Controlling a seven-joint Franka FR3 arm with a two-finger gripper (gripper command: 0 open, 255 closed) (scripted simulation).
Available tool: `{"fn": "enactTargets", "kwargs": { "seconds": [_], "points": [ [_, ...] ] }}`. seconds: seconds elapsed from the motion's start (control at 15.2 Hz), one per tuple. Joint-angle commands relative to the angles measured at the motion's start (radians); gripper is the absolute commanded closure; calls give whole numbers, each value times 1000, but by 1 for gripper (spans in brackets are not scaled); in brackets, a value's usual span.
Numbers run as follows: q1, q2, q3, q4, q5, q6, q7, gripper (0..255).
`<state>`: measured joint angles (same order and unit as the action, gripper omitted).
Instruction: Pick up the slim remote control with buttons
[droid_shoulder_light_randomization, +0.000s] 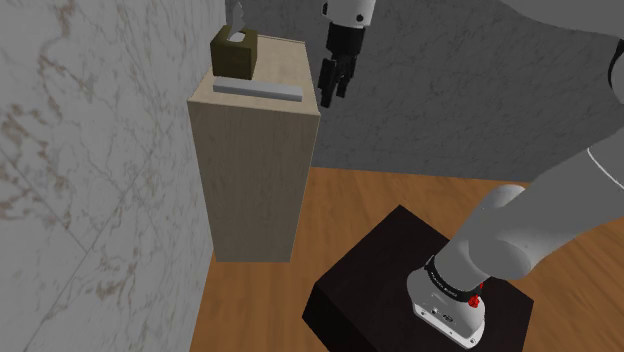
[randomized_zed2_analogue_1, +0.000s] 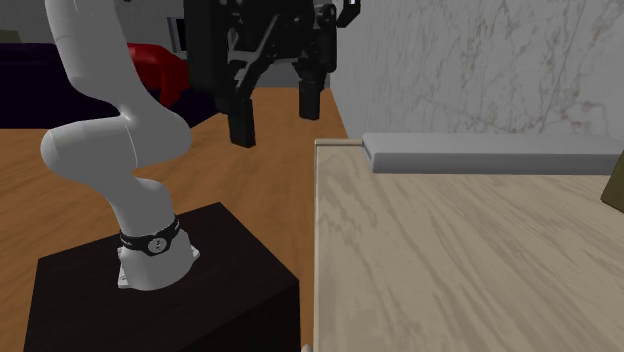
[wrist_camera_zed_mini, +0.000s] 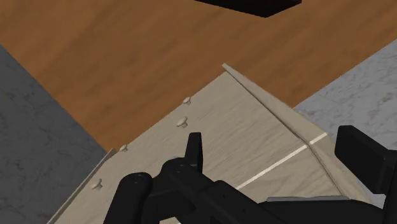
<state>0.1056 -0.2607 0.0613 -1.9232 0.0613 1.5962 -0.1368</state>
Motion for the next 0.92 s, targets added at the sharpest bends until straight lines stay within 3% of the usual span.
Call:
{"fn": "enactTargets", "kwargs": {
  "seconds": [0.0,0.4,0.86],
  "points": [
    [12,76,9,87,-7,-3,-34,0],
    [50,295,46,365,-34,-38,-119,0],
    [109,563,93,756,-89,-137,-197,0]
  ]
}}
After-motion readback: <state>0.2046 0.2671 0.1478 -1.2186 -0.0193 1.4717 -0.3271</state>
